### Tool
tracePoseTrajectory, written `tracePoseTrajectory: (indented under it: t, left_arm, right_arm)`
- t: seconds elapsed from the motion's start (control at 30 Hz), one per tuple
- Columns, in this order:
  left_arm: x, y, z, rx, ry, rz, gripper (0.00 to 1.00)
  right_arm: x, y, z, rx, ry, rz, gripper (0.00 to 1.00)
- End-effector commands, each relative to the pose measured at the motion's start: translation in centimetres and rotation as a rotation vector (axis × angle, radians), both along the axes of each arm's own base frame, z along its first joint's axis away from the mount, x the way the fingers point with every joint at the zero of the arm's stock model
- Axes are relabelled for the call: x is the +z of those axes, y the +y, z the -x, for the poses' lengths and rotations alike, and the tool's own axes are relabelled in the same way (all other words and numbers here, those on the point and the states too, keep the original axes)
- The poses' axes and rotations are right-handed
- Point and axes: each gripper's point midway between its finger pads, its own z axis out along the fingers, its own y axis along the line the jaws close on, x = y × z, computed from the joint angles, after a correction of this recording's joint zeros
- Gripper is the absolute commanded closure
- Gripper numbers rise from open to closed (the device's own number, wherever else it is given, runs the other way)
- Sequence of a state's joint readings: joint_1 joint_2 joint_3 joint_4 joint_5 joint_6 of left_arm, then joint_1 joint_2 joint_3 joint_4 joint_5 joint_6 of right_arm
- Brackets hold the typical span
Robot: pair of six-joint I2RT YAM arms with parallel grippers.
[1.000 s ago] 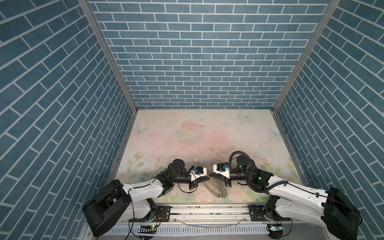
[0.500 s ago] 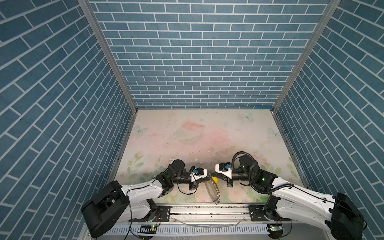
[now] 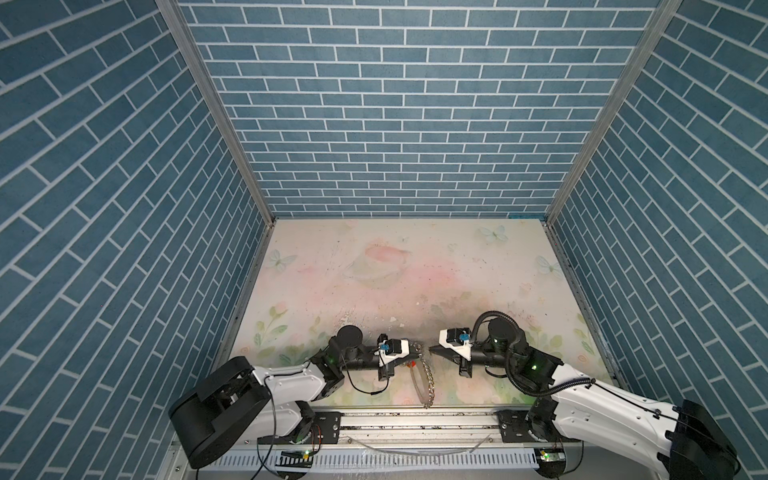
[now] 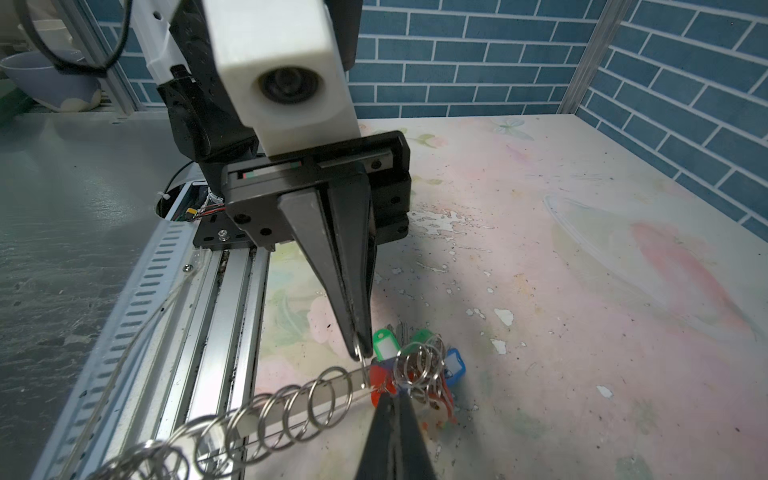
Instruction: Put the keys on the keyring
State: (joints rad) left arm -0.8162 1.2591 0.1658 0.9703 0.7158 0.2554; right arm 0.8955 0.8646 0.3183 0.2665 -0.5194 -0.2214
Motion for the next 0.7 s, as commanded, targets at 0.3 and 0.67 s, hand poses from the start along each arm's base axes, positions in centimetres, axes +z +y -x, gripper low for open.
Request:
tracePoseTrajectory:
  t: [0.3,0.67]
  left_arm:
    - [3.5,-0.4,-1.3,0.042,0.003,0.141,1.00]
    - [3.6,-0.1,-1.7,0.074,0.020,0.204,1.00]
  right_arm:
    - [-0.4,-0.1,-0.1,-0.011,-0.038,-0.069,1.00]
    - [1.3,0.6,-0.6,-0.008,-0.073,-0.149,1.00]
